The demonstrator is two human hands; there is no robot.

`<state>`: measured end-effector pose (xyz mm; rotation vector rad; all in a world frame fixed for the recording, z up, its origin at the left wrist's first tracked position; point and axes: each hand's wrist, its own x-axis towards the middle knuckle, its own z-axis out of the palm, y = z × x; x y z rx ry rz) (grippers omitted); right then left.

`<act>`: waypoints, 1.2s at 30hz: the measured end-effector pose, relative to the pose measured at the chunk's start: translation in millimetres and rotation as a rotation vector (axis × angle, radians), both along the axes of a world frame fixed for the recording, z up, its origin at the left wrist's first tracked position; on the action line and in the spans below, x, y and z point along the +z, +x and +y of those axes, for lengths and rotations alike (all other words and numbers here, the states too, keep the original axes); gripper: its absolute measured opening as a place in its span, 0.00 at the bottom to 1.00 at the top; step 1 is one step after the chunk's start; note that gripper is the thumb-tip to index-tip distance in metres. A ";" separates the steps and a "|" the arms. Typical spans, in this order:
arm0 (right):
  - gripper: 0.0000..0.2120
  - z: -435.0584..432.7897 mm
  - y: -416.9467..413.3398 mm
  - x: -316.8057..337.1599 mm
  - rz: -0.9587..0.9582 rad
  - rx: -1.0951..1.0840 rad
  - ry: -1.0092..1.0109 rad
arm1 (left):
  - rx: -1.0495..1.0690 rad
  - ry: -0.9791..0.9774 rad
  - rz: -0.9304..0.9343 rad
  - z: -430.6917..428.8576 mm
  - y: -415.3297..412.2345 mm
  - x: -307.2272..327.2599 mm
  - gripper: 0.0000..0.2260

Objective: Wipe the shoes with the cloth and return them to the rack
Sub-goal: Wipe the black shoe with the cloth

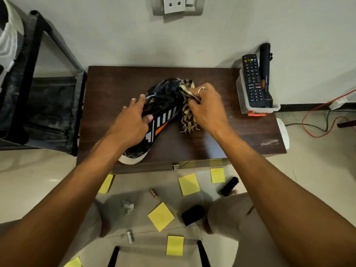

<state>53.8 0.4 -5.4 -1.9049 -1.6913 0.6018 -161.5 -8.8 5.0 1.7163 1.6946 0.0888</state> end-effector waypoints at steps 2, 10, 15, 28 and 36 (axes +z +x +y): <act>0.13 -1.0 -4.4 -4.0 -0.044 0.031 -0.034 | -0.024 0.027 0.043 -3.9 3.2 3.6 0.30; 0.13 -0.1 -7.4 -1.6 -0.130 0.150 0.066 | -0.164 0.307 0.236 -20.2 7.5 10.7 0.30; 0.16 11.7 9.8 5.2 -0.235 0.188 0.122 | -0.228 0.359 0.175 -23.8 4.8 4.5 0.34; 0.07 -0.4 -12.9 13.6 -0.431 0.384 -0.172 | -0.313 0.506 0.247 -29.4 -0.4 -29.5 0.28; 0.12 4.4 -6.5 16.0 -0.392 0.345 -0.015 | -0.309 0.507 0.230 -24.1 1.1 -32.3 0.24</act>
